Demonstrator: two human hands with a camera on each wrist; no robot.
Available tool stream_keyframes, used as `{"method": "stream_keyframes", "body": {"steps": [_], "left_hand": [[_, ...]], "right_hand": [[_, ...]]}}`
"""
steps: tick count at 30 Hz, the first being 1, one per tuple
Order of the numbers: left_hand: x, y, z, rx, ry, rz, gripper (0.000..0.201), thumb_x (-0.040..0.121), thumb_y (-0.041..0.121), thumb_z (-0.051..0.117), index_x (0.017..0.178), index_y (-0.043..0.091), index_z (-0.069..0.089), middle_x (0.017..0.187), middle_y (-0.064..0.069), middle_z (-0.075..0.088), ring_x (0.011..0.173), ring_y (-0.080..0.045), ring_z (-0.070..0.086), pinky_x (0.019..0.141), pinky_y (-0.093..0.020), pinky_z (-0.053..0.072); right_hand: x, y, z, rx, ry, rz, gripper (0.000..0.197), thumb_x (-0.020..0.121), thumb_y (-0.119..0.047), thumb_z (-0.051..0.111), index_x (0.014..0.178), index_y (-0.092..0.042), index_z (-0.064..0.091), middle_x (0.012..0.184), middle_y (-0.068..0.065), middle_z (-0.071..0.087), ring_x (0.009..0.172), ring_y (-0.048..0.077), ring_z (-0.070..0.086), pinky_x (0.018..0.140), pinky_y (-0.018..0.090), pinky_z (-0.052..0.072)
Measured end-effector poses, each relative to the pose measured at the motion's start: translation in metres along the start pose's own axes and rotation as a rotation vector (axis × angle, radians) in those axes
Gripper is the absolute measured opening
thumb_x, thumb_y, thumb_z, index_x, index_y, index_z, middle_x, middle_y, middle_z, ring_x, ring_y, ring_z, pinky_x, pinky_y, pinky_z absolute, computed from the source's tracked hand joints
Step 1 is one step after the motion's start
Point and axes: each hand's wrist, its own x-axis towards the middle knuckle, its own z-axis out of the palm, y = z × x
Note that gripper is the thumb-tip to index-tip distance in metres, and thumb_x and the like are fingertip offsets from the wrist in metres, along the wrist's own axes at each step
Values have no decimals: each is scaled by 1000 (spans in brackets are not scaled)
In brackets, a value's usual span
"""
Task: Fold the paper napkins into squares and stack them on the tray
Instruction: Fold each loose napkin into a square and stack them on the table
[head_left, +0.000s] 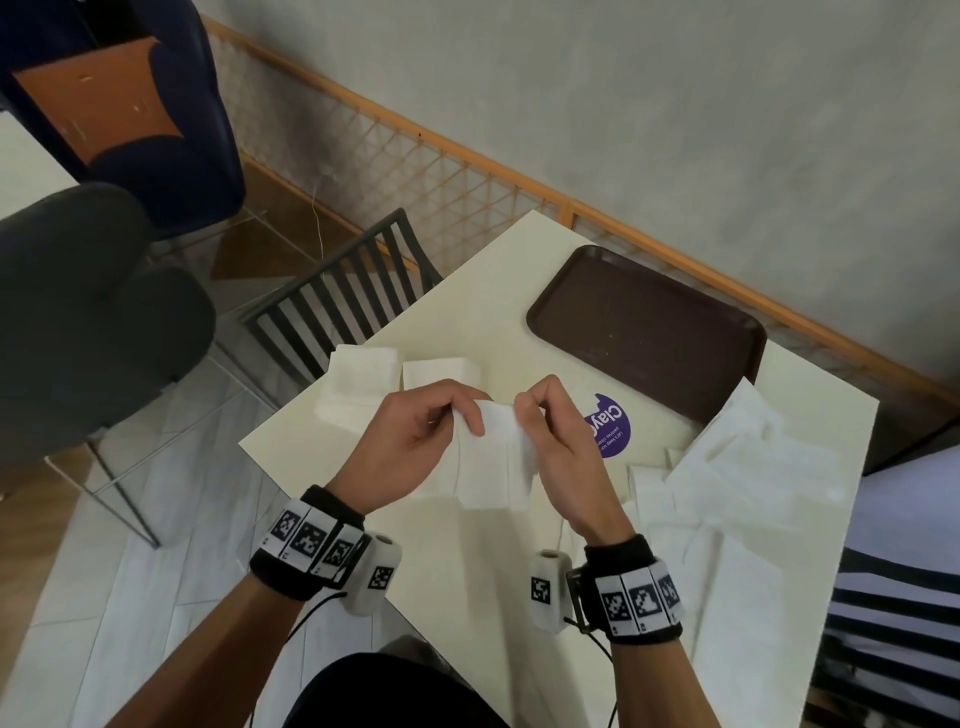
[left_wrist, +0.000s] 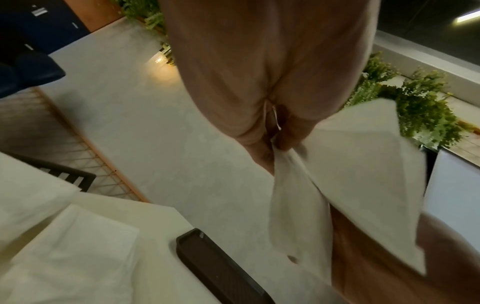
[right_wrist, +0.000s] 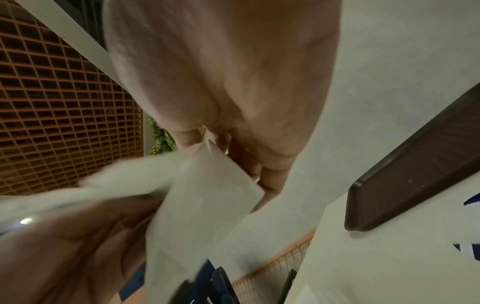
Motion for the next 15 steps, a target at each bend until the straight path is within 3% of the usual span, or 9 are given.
{"method": "stream_keyframes", "body": {"steps": [4, 6, 8, 9, 12, 14, 15], "left_hand": [[-5, 5, 2, -169, 46, -132, 33, 106, 15, 41, 106, 4, 72, 111, -19, 69, 106, -42, 62, 91, -43, 49], [-5, 7, 8, -81, 85, -96, 26, 111, 26, 53, 106, 12, 75, 104, -9, 71, 98, -30, 65, 86, -39, 49], [-5, 4, 14, 37, 110, -66, 8, 106, 25, 69, 105, 21, 76, 105, 3, 75, 103, -18, 70, 87, -40, 55], [-5, 1, 18, 68, 112, -66, 5, 103, 24, 72, 107, 24, 75, 109, 5, 76, 109, -19, 71, 90, -40, 56], [-9, -9, 24, 86, 155, -115, 15, 101, 24, 75, 114, 30, 71, 111, 10, 74, 120, -14, 67, 91, -28, 52], [-13, -16, 24, 61, 227, -138, 15, 101, 21, 76, 112, 29, 70, 106, 7, 74, 109, -12, 68, 83, -26, 49], [-16, -20, 24, 47, 254, -146, 13, 101, 18, 75, 109, 27, 71, 103, 5, 74, 102, -13, 68, 80, -31, 49]], "right_hand": [[1, 4, 5, -22, 8, -25, 30, 117, -35, 50, 96, -14, 46, 75, -9, 45, 70, 9, 40, 63, 26, 35], [1, 7, 7, -11, 2, -36, 31, 118, -33, 48, 95, -13, 45, 76, -9, 45, 71, 10, 40, 65, 28, 36], [2, 11, 12, -3, 5, -23, 33, 119, -33, 45, 93, -13, 45, 75, -11, 44, 71, 10, 40, 66, 29, 37], [2, 13, 16, -13, 8, -18, 34, 119, -35, 45, 92, -15, 45, 73, -13, 44, 70, 10, 39, 65, 27, 37], [2, 19, 31, -73, 2, -82, 37, 118, -34, 49, 84, -21, 43, 68, -13, 43, 65, 8, 36, 61, 24, 34], [3, 27, 37, -109, 12, -122, 40, 117, -28, 52, 80, -25, 40, 66, -14, 40, 63, 7, 35, 60, 23, 32], [4, 32, 37, -127, 30, -121, 41, 117, -27, 53, 78, -28, 39, 66, -14, 40, 63, 7, 35, 59, 23, 32]]}}
